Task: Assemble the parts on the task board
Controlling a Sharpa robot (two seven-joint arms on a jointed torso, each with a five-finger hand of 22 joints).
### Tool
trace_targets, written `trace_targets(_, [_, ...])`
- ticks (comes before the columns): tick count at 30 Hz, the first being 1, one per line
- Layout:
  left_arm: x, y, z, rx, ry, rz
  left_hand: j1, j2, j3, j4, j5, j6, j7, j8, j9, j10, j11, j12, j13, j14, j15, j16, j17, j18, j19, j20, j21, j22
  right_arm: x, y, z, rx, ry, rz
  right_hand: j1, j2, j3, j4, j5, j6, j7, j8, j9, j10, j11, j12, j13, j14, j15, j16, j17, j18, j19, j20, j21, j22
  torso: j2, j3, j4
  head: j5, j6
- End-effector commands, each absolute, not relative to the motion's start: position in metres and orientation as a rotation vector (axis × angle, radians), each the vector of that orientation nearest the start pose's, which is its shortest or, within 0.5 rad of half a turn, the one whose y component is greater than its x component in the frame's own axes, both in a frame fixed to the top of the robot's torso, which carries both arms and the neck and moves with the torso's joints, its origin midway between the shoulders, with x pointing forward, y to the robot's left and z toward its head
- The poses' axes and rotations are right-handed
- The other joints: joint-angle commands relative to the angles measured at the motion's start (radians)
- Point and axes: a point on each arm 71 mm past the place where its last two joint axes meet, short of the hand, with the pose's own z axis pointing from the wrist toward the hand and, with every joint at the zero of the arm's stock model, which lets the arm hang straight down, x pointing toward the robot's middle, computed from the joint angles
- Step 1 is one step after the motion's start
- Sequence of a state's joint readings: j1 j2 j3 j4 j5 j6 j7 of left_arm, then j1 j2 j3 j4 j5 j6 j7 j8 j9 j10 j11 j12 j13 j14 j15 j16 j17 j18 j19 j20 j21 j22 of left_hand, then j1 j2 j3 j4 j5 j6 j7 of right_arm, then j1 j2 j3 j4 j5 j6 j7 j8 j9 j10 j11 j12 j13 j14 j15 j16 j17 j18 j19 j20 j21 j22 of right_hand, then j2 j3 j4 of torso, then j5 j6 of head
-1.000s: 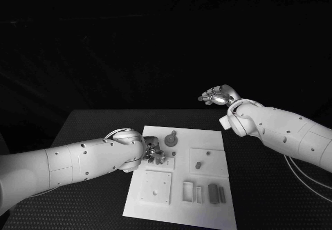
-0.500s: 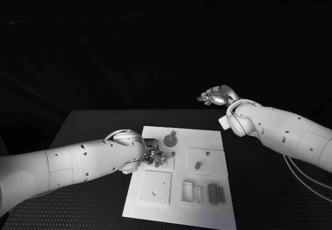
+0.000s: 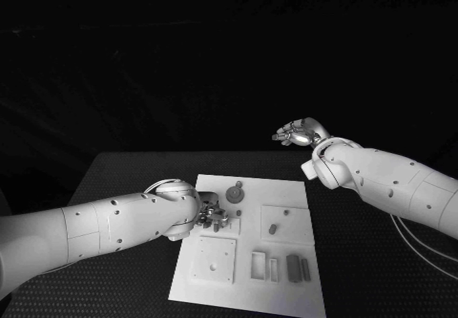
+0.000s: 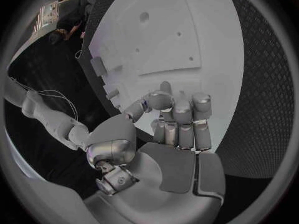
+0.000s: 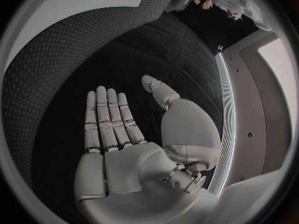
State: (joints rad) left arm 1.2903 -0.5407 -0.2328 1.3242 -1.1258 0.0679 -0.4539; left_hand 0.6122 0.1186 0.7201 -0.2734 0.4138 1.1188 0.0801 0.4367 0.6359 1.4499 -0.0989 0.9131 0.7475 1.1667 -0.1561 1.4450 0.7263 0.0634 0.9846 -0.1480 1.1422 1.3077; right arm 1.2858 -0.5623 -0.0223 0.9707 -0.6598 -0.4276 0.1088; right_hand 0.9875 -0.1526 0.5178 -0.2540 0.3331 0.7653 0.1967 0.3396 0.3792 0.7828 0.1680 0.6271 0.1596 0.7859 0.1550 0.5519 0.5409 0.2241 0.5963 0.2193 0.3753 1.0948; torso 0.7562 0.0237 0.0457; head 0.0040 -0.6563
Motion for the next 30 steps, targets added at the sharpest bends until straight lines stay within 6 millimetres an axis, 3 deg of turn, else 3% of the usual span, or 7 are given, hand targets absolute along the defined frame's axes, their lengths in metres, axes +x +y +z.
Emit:
trace_targets(1, [0.488,0.116,-0.259,0.094,2.354,-0.442,-0.020,-0.005,0.006,0.028,-0.056,0.121,-0.093,0.003,-0.001,-0.026,-0.020,0.008,-0.006,0.036,-0.061,0.008,-0.005,0.021,0.002,-0.116,0.007,0.014,0.594,-0.233,-0.157,0.618,1.461,0.868,0.009,0.000,0.007,0.000,-0.004,-0.006,0.009,0.006,-0.001,0.008,0.001,-0.003,-0.001,-0.006,0.000,-0.001,-0.002,-0.013,-0.008,0.000,-0.005,0.001,0.000,-0.0003,0.0001,0.000,0.000])
trace_targets(2, [0.488,0.117,-0.259,0.093,2.355,-0.440,-0.024,-0.012,0.006,0.036,-0.085,0.120,-0.093,0.004,-0.002,-0.026,-0.020,0.009,-0.008,0.035,-0.061,0.009,-0.007,0.021,0.002,-0.116,0.006,0.014,0.594,-0.233,-0.158,0.618,1.462,0.867,0.009,-0.001,0.007,0.000,-0.004,-0.006,0.009,0.006,-0.002,0.008,0.001,-0.003,-0.002,-0.007,0.000,-0.001,-0.002,-0.013,-0.009,0.000,-0.006,0.001,0.000,-0.0002,0.0001,0.000,0.000])
trace_targets(4, [0.489,0.118,-0.259,0.088,2.352,-0.438,-0.038,-0.039,0.000,0.067,-0.201,0.119,-0.095,0.006,-0.003,-0.027,-0.019,0.012,-0.013,0.034,-0.062,0.011,-0.011,0.023,0.002,-0.117,0.006,0.013,0.594,-0.233,-0.158,0.619,1.463,0.867,0.009,-0.002,0.007,0.001,-0.005,-0.006,0.009,0.006,-0.002,0.008,0.001,-0.003,-0.003,-0.007,0.001,-0.001,-0.002,-0.014,-0.009,0.001,-0.006,0.002,0.001,0.0002,-0.0001,0.000,0.000])
trace_targets(8, [0.490,0.120,-0.259,0.082,2.349,-0.432,-0.048,-0.099,-0.014,0.104,-0.351,0.115,-0.094,0.009,-0.006,-0.029,-0.020,0.017,-0.022,0.031,-0.063,0.014,-0.018,0.027,-0.001,-0.119,0.005,0.013,0.594,-0.234,-0.158,0.620,1.462,0.865,0.009,-0.003,0.008,0.001,-0.006,-0.007,0.010,0.005,-0.003,0.008,0.002,-0.003,-0.005,-0.009,0.002,-0.001,-0.004,-0.014,-0.010,0.001,-0.007,0.002,0.000,0.0001,-0.0003,-0.001,-0.001])
trace_targets(15, [0.492,0.124,-0.258,0.062,2.332,-0.426,-0.087,-0.169,-0.079,0.117,-0.366,0.107,-0.091,0.011,-0.005,-0.034,-0.018,0.017,-0.029,0.025,-0.061,0.015,-0.023,0.028,-0.007,-0.119,0.004,0.013,0.593,-0.234,-0.159,0.621,1.464,0.865,0.009,-0.006,0.009,0.003,-0.006,-0.009,0.011,0.004,-0.005,0.006,0.003,-0.004,-0.009,-0.012,0.003,-0.002,-0.006,-0.014,-0.012,0.002,-0.010,0.003,0.000,0.0000,-0.0003,-0.001,0.001])
trace_targets(23, [0.492,0.129,-0.258,0.046,2.325,-0.425,-0.085,-0.191,-0.083,0.127,-0.366,0.103,-0.091,0.013,-0.003,-0.034,-0.018,0.016,-0.033,0.022,-0.061,0.016,-0.025,0.032,-0.009,-0.121,0.003,0.012,0.593,-0.234,-0.161,0.622,1.465,0.865,0.009,-0.006,0.009,0.004,-0.006,-0.009,0.011,0.004,-0.005,0.006,0.003,-0.003,-0.011,-0.013,0.003,-0.002,-0.007,-0.014,-0.013,0.002,-0.011,0.004,0.000,0.0001,0.0001,-0.002,0.002])
trace_targets(30, [0.494,0.135,-0.255,0.016,2.316,-0.429,-0.088,-0.231,-0.082,0.152,-0.366,0.100,-0.091,0.016,-0.001,-0.034,-0.019,0.016,-0.038,0.021,-0.062,0.017,-0.028,0.035,-0.010,-0.122,0.002,0.011,0.592,-0.235,-0.163,0.625,1.467,0.862,0.009,-0.006,0.010,0.004,-0.006,-0.010,0.012,0.004,-0.005,0.006,0.003,-0.003,-0.012,-0.014,0.004,-0.002,-0.007,-0.014,-0.013,0.002,-0.011,0.004,0.000,0.0003,-0.0007,-0.003,0.005])
